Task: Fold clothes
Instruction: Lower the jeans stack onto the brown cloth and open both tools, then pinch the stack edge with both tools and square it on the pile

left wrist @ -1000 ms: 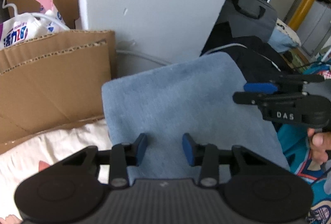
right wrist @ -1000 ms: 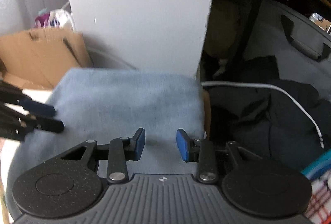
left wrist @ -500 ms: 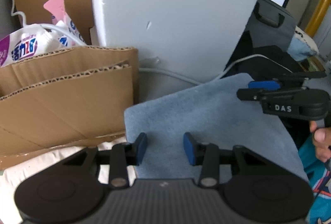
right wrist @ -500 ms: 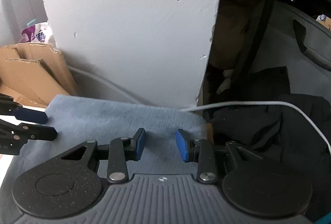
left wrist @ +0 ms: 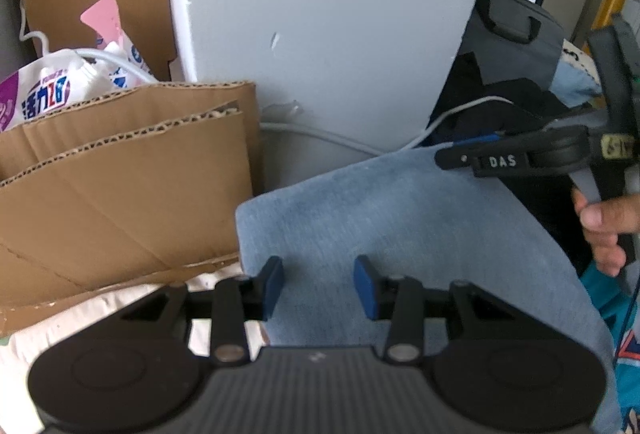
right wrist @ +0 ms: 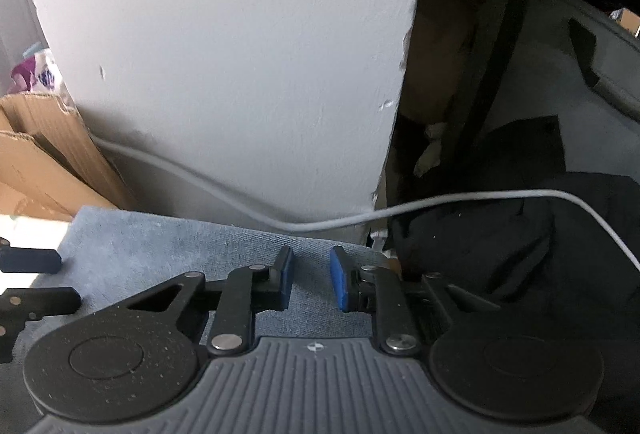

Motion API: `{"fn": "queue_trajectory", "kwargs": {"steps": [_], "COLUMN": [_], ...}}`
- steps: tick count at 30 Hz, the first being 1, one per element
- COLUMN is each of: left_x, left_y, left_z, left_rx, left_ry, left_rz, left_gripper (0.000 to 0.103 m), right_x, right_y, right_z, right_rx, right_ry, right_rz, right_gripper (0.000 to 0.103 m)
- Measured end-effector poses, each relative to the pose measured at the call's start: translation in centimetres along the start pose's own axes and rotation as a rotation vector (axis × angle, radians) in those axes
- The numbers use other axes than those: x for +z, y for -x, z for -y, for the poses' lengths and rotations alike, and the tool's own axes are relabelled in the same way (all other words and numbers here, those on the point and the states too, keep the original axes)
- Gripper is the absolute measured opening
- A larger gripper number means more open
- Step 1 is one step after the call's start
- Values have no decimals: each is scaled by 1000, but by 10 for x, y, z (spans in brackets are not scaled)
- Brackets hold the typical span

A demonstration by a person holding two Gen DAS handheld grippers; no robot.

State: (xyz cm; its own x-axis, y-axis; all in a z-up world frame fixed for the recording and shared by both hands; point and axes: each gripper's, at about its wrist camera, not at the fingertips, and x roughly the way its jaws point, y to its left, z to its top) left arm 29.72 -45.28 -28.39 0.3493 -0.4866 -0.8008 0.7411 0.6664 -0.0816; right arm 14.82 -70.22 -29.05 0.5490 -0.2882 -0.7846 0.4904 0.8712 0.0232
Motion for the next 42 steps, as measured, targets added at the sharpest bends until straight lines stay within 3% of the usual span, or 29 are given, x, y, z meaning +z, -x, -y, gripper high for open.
{"fn": "queue_trajectory", "kwargs": {"steps": [3,9,15,20,26,33,35,38,42], "left_x": [0,-18,-37,-53,-79,-94,-100,-108,-116], "left_y": [8,31,41,45,60,76,80,87,96], "left_z": [4,8,20,26,32,24,21,18,20], "left_rx": [-3,-88,-113,-82,-64,-54,-54,-48,-32], "left_ry": [-21,-7,-36,-78,-116,-45,-16,33,50], "left_rz": [4,40,19,15,28,23,25,23,26], "left_gripper": [42,33,32,33,34,38,39,39,45], "right_x": [4,-8,-41,-78,-130,-168,-174,-184,-202], "right_y": [-1,25,48,68,106,142,148,156,161], "right_z": [4,1,-10,-21,-28,-35,-38,-38,-33], "right_rx": [11,21,63,88,25,-68,-94,-134,-132], "right_ry": [-18,-7,29,53,50,-16,-25,-86,-240], "right_rz": [-20,-1,-21,-32,-25,-5,8,52,110], "right_gripper": [26,28,28,30,31,32,37,53,56]}}
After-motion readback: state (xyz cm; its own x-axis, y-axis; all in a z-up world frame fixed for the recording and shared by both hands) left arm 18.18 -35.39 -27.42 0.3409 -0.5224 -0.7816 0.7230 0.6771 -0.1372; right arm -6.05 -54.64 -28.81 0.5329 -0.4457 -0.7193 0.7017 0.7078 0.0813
